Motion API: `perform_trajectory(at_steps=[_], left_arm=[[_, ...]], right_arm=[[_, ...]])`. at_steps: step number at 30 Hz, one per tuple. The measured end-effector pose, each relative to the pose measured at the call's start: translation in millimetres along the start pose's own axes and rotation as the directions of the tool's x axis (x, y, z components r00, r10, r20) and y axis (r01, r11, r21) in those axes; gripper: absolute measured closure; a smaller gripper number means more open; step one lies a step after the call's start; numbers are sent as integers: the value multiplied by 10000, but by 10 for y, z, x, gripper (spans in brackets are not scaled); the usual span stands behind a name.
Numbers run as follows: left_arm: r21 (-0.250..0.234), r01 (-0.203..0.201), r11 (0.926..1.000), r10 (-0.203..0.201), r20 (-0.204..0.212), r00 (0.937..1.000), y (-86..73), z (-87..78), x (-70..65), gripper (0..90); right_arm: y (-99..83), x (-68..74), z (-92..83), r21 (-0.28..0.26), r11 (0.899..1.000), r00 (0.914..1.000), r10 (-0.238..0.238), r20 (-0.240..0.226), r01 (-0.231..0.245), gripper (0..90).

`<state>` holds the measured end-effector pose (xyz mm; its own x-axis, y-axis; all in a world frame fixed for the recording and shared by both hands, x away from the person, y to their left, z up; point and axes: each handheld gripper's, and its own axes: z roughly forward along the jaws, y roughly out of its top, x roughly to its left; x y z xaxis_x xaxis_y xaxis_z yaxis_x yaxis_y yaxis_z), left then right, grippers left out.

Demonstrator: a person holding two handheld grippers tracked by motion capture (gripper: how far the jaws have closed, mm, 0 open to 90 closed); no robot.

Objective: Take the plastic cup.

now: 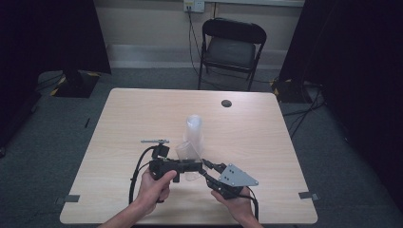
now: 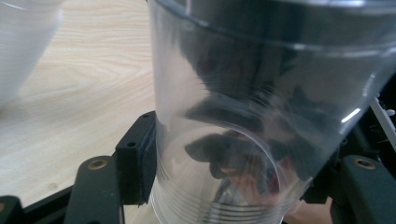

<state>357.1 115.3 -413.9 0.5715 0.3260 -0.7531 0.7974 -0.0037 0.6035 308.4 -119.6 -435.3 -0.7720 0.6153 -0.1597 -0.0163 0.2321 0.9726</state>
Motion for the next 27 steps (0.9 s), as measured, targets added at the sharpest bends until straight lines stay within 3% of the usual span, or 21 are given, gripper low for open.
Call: perform_trajectory(at_steps=[3,7,11,15,27], left_arm=[[80,104,9999,-106,193,9998,-33,46,-42,356],[111,-215,9997,215,17,9998,-42,68,-99,351],[109,140,9998,-144,378,9992,-59,81,-83,349],[252,150,9996,-165,615,9980,-80,117,-71,330],[256,-262,9993,244,677,9974,-82,125,-68,277]], right_arm=[[4,5,2,-125,9999,10000,-85,29,85,736],[-6,25,-6,-270,9996,9999,-83,83,85,737],[3,27,-17,-572,9982,9997,-156,183,166,747],[7,43,-28,-753,9965,9991,-334,279,354,778],[-7,28,-46,-701,9966,9982,-395,452,426,847]])
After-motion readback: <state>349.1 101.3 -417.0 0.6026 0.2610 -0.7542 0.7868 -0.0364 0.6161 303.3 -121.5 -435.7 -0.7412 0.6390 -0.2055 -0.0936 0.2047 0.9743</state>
